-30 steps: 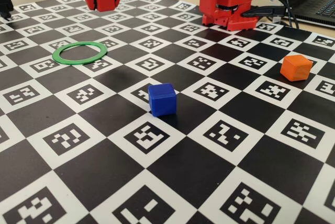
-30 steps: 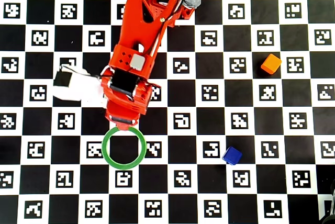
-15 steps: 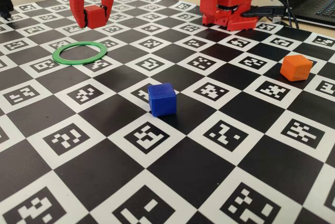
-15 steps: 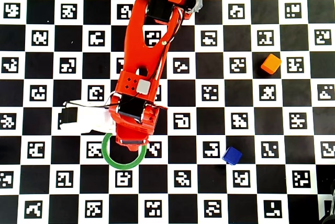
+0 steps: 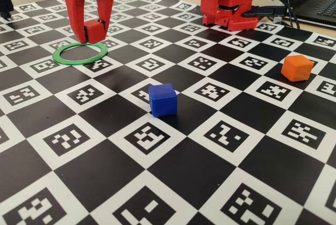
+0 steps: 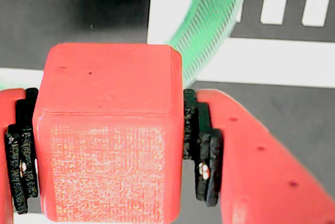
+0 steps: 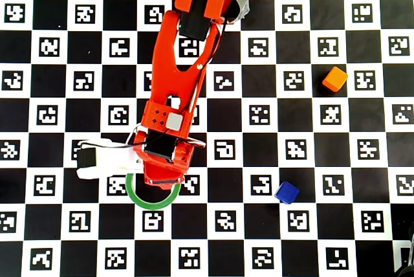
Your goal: Grab the red cube then put it in the green circle then put the blue cube on top and finally the orange cube on top
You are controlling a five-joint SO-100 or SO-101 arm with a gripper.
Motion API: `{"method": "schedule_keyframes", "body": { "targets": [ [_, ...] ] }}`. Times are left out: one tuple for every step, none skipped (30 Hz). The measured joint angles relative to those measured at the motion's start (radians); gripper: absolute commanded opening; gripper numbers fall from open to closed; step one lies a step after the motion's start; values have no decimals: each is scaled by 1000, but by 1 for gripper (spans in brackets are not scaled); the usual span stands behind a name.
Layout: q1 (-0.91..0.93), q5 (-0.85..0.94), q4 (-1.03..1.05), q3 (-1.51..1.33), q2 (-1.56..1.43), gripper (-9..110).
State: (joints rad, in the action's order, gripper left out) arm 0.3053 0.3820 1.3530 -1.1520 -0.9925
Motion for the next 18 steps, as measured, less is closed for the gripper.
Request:
{"method": "schedule_keyframes", "body": {
  "targets": [
    [0, -2, -8, 0, 2, 3],
    [5, -2, -15, 0, 2, 3],
    [8, -2, -21, 2, 3, 3],
    [11, -2, -28, 8, 5, 3],
    [14, -2, -31, 12, 6, 3],
    [17, -2, -35, 21, 9, 3],
    [20, 2, -38, 26, 12, 3],
    [21, 6, -43, 31, 17, 3],
    [25, 11, -46, 31, 18, 3],
    [28, 14, -51, 32, 18, 3],
    [28, 17, -55, 32, 18, 3],
    [29, 21, -58, 32, 18, 3],
    [31, 21, -61, 32, 18, 3],
    [32, 20, -66, 32, 18, 3],
    [32, 20, -71, 32, 18, 3],
    [34, 20, -77, 32, 18, 3],
    [34, 20, -81, 32, 18, 3],
    [34, 20, -87, 32, 20, 3]
  ]
}}
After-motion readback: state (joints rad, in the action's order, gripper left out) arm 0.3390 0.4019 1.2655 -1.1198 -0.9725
